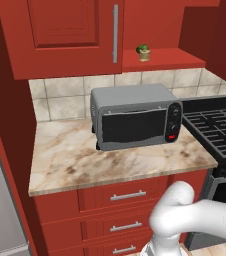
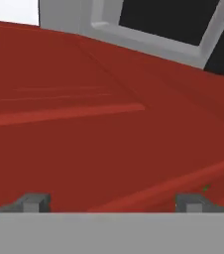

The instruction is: Pick the candle and candle from the dining table and place them in the open cabinet. Close the cabinet after placing the objects.

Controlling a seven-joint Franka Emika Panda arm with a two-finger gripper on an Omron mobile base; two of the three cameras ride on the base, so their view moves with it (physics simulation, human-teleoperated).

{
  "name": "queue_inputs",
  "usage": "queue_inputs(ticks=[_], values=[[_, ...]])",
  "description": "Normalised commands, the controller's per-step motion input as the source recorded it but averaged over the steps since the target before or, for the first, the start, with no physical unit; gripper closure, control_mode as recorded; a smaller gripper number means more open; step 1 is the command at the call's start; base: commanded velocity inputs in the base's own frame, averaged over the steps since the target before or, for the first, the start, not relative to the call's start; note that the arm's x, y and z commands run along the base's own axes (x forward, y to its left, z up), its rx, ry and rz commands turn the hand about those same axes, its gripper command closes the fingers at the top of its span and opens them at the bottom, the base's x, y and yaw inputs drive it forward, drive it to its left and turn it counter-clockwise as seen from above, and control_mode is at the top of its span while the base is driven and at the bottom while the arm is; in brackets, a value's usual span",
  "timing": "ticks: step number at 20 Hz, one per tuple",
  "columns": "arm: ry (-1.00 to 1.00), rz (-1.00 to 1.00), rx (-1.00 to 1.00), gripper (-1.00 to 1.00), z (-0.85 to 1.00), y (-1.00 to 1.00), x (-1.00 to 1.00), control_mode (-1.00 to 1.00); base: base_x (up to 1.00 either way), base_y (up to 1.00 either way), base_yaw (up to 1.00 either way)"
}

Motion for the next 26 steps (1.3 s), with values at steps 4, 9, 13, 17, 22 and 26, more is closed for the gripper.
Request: queue_inputs(ticks=[4,9,13,17,22,26], values=[[-0.36,0.01,-0.24,-1.00,0.31,0.19,-0.28,-1.00,0.00,0.00,0.00],[-0.36,0.00,-0.27,-1.00,0.30,0.37,-0.33,-1.00,0.00,0.00,0.00],[-0.37,-0.01,-0.31,-1.00,0.23,0.54,-0.39,-1.00,0.00,0.00,0.00],[-0.32,-0.03,-0.27,-1.00,0.31,0.65,-0.24,-1.00,0.00,0.00,0.00],[-0.24,-0.12,-0.20,-1.00,0.20,0.70,0.10,-1.00,0.00,0.00,0.00],[-0.17,-0.20,-0.14,-1.00,0.03,0.63,0.46,-1.00,0.00,0.00,0.00]])
